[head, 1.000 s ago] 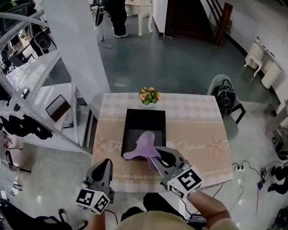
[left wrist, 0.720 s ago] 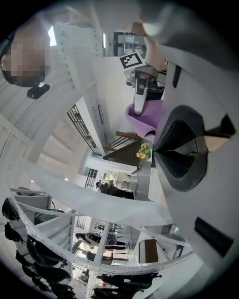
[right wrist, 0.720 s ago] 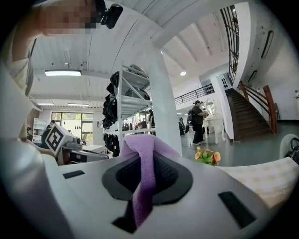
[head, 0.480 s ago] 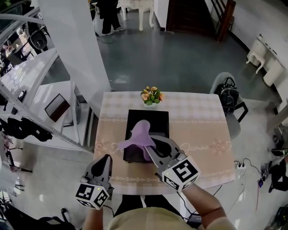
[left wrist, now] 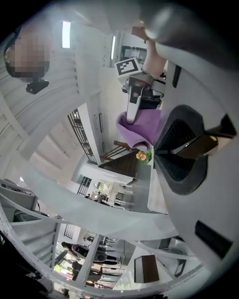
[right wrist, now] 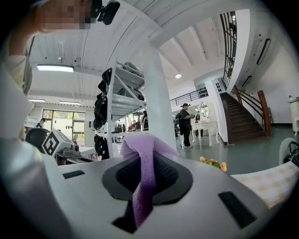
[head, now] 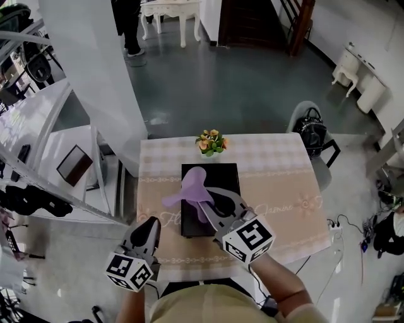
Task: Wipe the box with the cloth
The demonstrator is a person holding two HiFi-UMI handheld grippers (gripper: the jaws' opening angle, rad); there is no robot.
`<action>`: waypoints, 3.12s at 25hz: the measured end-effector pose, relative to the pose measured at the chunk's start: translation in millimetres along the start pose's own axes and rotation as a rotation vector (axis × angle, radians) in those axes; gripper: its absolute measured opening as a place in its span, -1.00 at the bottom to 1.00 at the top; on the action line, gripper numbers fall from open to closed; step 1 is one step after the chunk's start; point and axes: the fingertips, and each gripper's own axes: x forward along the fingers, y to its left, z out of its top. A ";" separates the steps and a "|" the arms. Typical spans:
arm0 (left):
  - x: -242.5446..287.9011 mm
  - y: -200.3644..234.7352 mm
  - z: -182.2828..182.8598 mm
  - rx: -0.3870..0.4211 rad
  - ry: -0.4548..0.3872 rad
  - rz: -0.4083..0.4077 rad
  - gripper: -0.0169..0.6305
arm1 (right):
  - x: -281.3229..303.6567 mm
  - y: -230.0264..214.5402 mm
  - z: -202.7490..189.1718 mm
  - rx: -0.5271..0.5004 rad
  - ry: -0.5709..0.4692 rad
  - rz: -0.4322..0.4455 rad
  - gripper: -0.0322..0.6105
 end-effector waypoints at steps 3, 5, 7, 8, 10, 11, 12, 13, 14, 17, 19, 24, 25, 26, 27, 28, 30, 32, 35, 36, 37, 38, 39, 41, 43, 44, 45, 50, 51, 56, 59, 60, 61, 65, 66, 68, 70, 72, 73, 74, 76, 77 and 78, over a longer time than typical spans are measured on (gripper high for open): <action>-2.0 6.8 -0.5 0.005 0.007 -0.006 -0.87 | 12.8 -1.1 -2.4 0.011 0.009 -0.014 -0.72; -0.9 7.9 -3.1 0.002 0.017 -0.018 -0.72 | 22.4 -3.4 -6.3 0.009 0.024 -0.017 -0.72; 1.1 8.0 -6.4 -0.001 0.029 -0.028 -0.62 | 33.2 -6.8 -12.8 -0.001 0.050 -0.018 -0.72; 2.4 8.0 -8.5 -0.001 0.035 -0.035 -0.60 | 38.6 -8.8 -17.1 -0.010 0.065 -0.021 -0.72; 5.9 7.5 -14.6 -0.002 0.051 -0.054 -0.54 | 48.5 -13.5 -27.8 -0.034 0.099 -0.031 -0.72; 8.2 7.2 -18.6 -0.001 0.060 -0.065 -0.50 | 52.9 -16.3 -33.6 -0.051 0.118 -0.037 -0.72; 10.7 6.7 -22.8 0.000 0.069 -0.076 -0.47 | 56.8 -19.2 -39.6 -0.070 0.139 -0.044 -0.72; 12.9 6.2 -27.0 0.001 0.077 -0.088 -0.45 | 60.4 -22.0 -45.4 -0.091 0.161 -0.051 -0.72; 14.9 5.3 -30.9 -0.001 0.085 -0.100 -0.44 | 63.7 -24.5 -50.6 -0.114 0.181 -0.056 -0.72; 18.9 0.8 -42.1 -0.017 0.108 -0.145 -0.40 | 72.1 -28.1 -60.1 -0.161 0.225 -0.061 -0.72; 20.6 -3.6 -49.4 -0.021 0.127 -0.183 -0.37 | 75.9 -29.8 -67.0 -0.184 0.258 -0.059 -0.72; 24.1 -16.7 -66.5 0.011 0.176 -0.287 -0.19 | 82.9 -36.7 -84.1 -0.253 0.325 -0.058 -0.72; 23.9 -17.9 -69.7 0.024 0.187 -0.300 -0.17 | 83.8 -38.0 -87.3 -0.255 0.334 -0.059 -0.72; 23.3 -18.6 -72.6 0.035 0.197 -0.309 -0.16 | 84.7 -39.1 -90.1 -0.255 0.341 -0.059 -0.72; 22.4 -18.7 -74.9 0.042 0.203 -0.317 -0.15 | 85.6 -39.8 -92.1 -0.253 0.345 -0.059 -0.72; 21.3 -18.8 -76.6 0.045 0.206 -0.324 -0.13 | 86.4 -40.2 -93.8 -0.251 0.348 -0.059 -0.72; 19.3 -18.9 -79.1 0.048 0.209 -0.337 -0.10 | 87.8 -41.1 -96.9 -0.251 0.355 -0.059 -0.72; 17.5 -20.6 -83.4 0.068 0.221 -0.352 -0.06 | 88.5 -42.4 -100.5 -0.260 0.367 -0.060 -0.72; 16.5 -25.3 -95.2 0.131 0.268 -0.376 0.01 | 89.1 -44.3 -105.8 -0.279 0.391 -0.066 -0.72; 17.6 -26.2 -99.2 0.149 0.283 -0.380 0.02 | 89.4 -45.2 -106.6 -0.291 0.398 -0.069 -0.72; 19.2 -26.7 -102.8 0.161 0.296 -0.381 0.02 | 89.8 -46.2 -107.4 -0.309 0.406 -0.072 -0.72; 20.9 -26.8 -105.9 0.168 0.306 -0.380 0.02 | 90.3 -47.1 -108.7 -0.330 0.417 -0.074 -0.72; 22.4 -26.9 -108.5 0.171 0.314 -0.378 0.02 | 90.7 -47.9 -110.6 -0.353 0.431 -0.075 -0.72; 24.9 -28.0 -111.8 0.177 0.325 -0.378 0.02 | 91.2 -50.1 -115.4 -0.394 0.460 -0.078 -0.72; 26.9 -30.1 -115.0 0.197 0.337 -0.387 0.02 | 90.2 -53.8 -119.5 -0.420 0.484 -0.084 -0.72; 27.7 -31.2 -117.2 0.215 0.346 -0.392 0.02 | 89.2 -56.0 -121.0 -0.426 0.493 -0.089 -0.72; 28.3 -32.1 -119.5 0.236 0.356 -0.395 0.02 | 88.0 -58.1 -122.3 -0.429 0.501 -0.093 -0.72; 33.2 -38.1 -127.8 0.286 0.381 -0.395 0.02 | 78.1 -69.8 -128.2 -0.443 0.540 -0.122 -0.72; 34.6 -38.9 -128.3 0.283 0.380 -0.393 0.02 | 75.9 -72.0 -129.0 -0.444 0.546 -0.128 -0.72; 39.1 -37.4 -130.3 0.285 0.371 -0.369 0.02 | 54.5 -90.7 -132.2 -0.427 0.567 -0.185 -0.72; 39.2 -38.7 -133.2 0.281 0.379 -0.376 0.01 | 32.7 -108.6 -132.2 -0.373 0.569 -0.244 -0.72; 40.1 -39.7 -132.9 0.287 0.372 -0.381 0.00 | 25.6 -113.8 -130.2 -0.345 0.565 -0.264 -0.72; 41.1 -40.6 -133.2 0.295 0.368 -0.385 0.00 | 19.0 -118.8 -128.0 -0.322 0.564 -0.284 -0.72; 44.0 -44.3 -137.6 0.318 0.377 -0.396 -0.01 | -8.6 -136.8 -129.2 -0.310 0.596 -0.358 -0.72; 44.6 -46.1 -137.8 0.317 0.376 -0.400 -0.01 | -16.5 -140.2 -130.3 -0.299 0.601 -0.372 -0.72; 45.8 -48.4 -136.1 0.309 0.370 -0.401 -0.04 | -31.1 -145.2 -130.3 -0.281 0.604 -0.398 -0.72; 46.7 -48.1 -134.6 0.305 0.367 -0.396 -0.07 | -43.7 -148.3 -128.6 -0.274 0.602 -0.420 -0.72; 46.5 -47.5 -133.9 0.299 0.368 -0.393 -0.10 | -55.6 -150.7 -126.5 -0.271 0.600 -0.441 -0.72; 46.3 -47.5 -133.7 0.294 0.369 -0.392 -0.11 | -61.3 -151.9 -125.3 -0.271 0.599 -0.453 -0.72; 46.1 -47.6 -133.5 0.291 0.370 -0.390 -0.11 | -66.6 -153.1 -123.9 -0.269 0.596 -0.463 -0.72; 46.3 -47.6 -133.4 0.292 0.371 -0.386 -0.11 | -76.6 -154.8 -119.6 -0.263 0.585 -0.485 -0.72; 46.5 -47.5 -133.6 0.294 0.370 -0.387 -0.11 | -81.3 -155.4 -116.2 -0.260 0.576 -0.496 -0.72; 46.8 -47.5 -133.8 0.297 0.369 -0.388 -0.11 | -85.6 -155.8 -111.6 -0.260 0.564 -0.507 -0.72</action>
